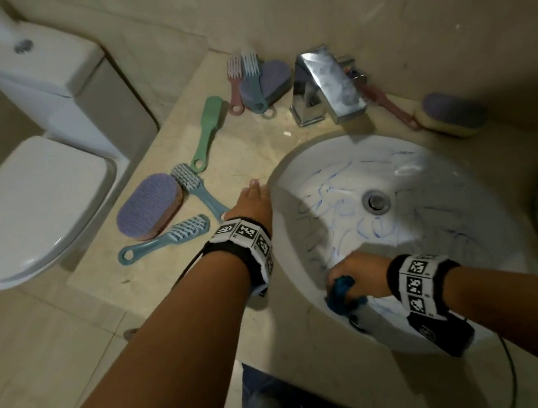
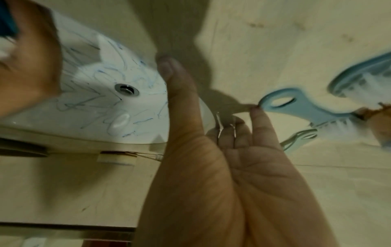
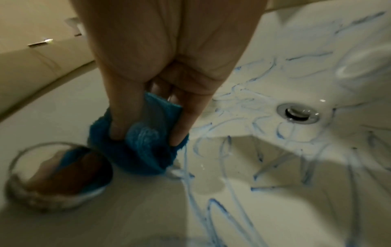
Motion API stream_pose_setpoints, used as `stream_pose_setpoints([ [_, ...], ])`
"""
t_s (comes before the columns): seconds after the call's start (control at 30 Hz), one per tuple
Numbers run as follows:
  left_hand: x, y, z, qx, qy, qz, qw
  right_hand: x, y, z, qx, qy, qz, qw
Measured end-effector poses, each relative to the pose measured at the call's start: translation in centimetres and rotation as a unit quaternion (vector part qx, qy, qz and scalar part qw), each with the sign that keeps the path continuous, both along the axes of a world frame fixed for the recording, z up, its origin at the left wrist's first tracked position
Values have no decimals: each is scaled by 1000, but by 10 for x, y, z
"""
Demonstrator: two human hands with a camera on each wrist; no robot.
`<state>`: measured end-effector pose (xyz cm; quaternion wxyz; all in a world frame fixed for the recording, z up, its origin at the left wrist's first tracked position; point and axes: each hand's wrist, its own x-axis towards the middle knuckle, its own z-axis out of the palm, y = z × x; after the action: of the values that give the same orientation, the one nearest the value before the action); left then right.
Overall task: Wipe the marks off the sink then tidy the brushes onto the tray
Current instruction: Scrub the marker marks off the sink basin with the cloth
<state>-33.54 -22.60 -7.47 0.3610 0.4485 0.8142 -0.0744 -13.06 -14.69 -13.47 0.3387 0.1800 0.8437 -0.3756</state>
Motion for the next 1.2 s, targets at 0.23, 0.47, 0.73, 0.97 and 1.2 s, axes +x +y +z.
stream_pose_setpoints([
  [0.23,34,-19,14,77,-33,-73,994,3,14,37,-32,159,-204,965],
  [0.47,47,-24,45,200,-92,20,975,-2,26,83,-50,287,-283,914],
  [0.73,59,-18,49,214,-256,125,934,-6,26,106,-135,329,-374,856],
  [0.97,56,-22,50,222,-236,166,931,-4,28,105,-98,324,-399,852],
  [1.2,42,-29,46,257,-193,203,925,6,41,101,-8,288,-386,876],
])
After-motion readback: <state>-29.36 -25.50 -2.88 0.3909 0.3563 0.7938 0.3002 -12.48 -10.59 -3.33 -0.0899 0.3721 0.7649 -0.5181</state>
